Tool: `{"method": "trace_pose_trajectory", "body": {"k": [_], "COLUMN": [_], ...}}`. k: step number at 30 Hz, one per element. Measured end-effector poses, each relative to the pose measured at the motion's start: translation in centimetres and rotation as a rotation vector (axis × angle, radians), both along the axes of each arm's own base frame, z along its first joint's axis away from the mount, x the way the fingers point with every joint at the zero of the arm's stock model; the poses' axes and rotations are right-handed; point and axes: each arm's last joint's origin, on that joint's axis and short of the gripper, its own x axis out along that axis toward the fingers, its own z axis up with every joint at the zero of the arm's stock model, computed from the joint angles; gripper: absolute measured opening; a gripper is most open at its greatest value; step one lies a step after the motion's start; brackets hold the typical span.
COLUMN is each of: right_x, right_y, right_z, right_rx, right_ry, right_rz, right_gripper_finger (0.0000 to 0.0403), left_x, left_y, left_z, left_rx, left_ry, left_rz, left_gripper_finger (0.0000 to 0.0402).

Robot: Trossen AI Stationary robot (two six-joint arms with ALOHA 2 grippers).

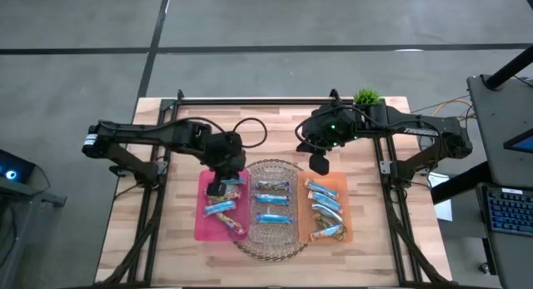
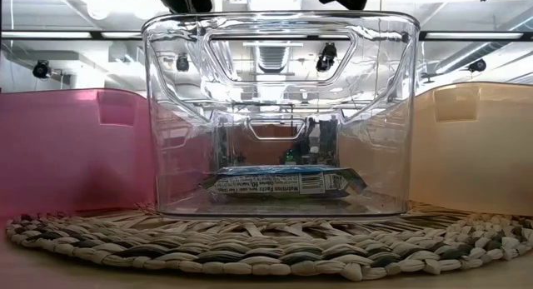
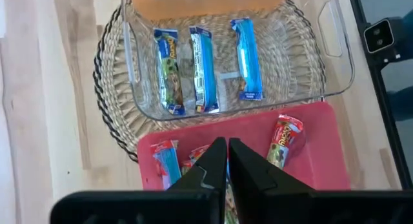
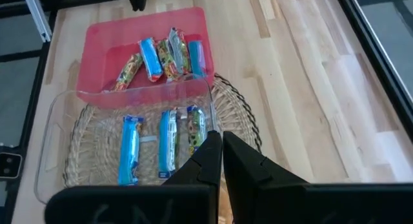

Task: Pick and place Granola Bars by type
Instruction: Return to Home Position

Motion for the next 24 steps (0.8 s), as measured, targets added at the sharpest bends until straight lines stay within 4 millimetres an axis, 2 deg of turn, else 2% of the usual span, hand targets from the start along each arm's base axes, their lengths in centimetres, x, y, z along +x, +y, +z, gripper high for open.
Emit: {"method": "trace_pose_trajectory", "body": {"k": [3, 9, 15, 19, 24], "right_x": [0.0, 0.4, 0.5, -0.2, -2.3], "right_y": [0.0, 0.0, -0.6, -0.8, -1.1], "right_z": [0.0, 0.2, -1.4, -3.0, -4.1], "right_rx": [-0.002, -0.030, -0.031, -0.014, -0.002], "right_ry": [-0.002, -0.053, -0.085, -0.152, -0.275], "right_rz": [0.001, 0.024, 0.012, -0.009, -0.017], "right_gripper_finger": [0.0009, 0.0009, 0.0009, 0.0009, 0.0009], "left_x": [-0.1, -0.5, -2.5, -4.3, -6.8], "left_y": [0.1, 0.3, 0.8, 0.8, 0.9], "left_z": [0.3, 1.8, 2.9, 2.2, 0.5], "left_rx": [-0.003, -0.013, -0.022, -0.046, -0.078], "left_ry": [-0.020, -0.176, -0.366, -0.489, -0.664], "left_rz": [0.005, 0.017, 0.039, 0.061, 0.080], "left_gripper_finger": [0.0000, 0.0000, 0.0000, 0.0000, 0.0000]}}
